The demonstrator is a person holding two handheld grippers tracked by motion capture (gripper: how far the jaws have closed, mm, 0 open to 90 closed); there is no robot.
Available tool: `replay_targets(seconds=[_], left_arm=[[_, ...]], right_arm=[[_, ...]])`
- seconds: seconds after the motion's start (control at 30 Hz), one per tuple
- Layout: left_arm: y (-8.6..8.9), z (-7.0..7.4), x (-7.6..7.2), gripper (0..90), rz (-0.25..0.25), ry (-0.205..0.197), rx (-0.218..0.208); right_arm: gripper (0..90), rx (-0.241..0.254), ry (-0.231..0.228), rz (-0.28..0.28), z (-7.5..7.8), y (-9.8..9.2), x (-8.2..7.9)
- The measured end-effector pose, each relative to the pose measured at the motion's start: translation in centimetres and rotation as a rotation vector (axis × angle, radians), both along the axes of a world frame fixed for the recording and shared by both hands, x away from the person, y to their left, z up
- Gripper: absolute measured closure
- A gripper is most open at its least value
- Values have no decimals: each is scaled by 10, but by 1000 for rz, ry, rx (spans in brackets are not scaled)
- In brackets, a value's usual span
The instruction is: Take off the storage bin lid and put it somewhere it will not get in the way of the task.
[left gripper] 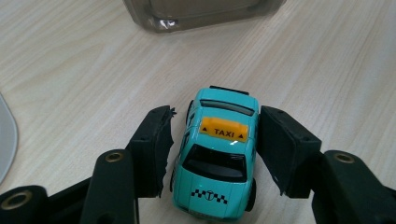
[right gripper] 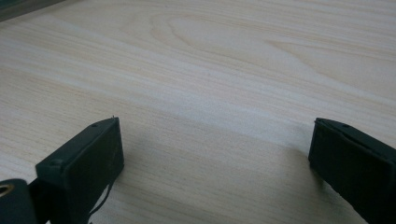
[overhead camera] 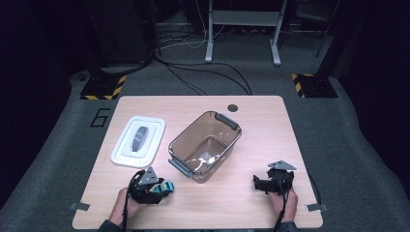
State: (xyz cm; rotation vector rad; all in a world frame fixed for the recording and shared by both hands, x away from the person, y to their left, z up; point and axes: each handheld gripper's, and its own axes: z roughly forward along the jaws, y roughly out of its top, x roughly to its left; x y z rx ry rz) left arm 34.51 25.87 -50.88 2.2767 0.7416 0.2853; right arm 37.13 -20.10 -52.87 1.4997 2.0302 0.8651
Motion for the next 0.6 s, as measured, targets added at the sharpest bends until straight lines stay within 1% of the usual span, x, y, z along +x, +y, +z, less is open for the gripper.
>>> replay_targets(seconds=[0.03, 0.1, 0.13, 0.17, 0.2, 0.4, 0.43, 0.57, 0.6], left_arm=[[0, -1, 0, 462, 3, -3, -11], [1, -2, 0, 474, -2, -2, -17], [2, -2, 0, 474, -1, 6, -18], [2, -3, 0, 470, 12, 8, -25], [3, -3, 0, 468, 9, 11, -29], [4, -4, 0, 441, 16, 15, -27], [4, -4, 0, 443, 15, 11, -26], [5, -3, 0, 460, 6, 17, -14], [5, -4, 0, 458, 14, 21, -25]], right_arm=[[23, 0, 1, 0, 0, 0, 0], [24, 0, 0, 1, 0, 0, 0], [24, 1, 1, 1, 0, 0, 0], [24, 1, 0, 1, 0, 0, 0], [24, 0, 1, 0, 0, 0, 0], [24, 1, 1, 1, 0, 0, 0], [24, 0, 0, 0, 0, 0, 0], [24, 0, 0, 0, 0, 0, 0], [24, -1, -1, 1, 0, 0, 0]])
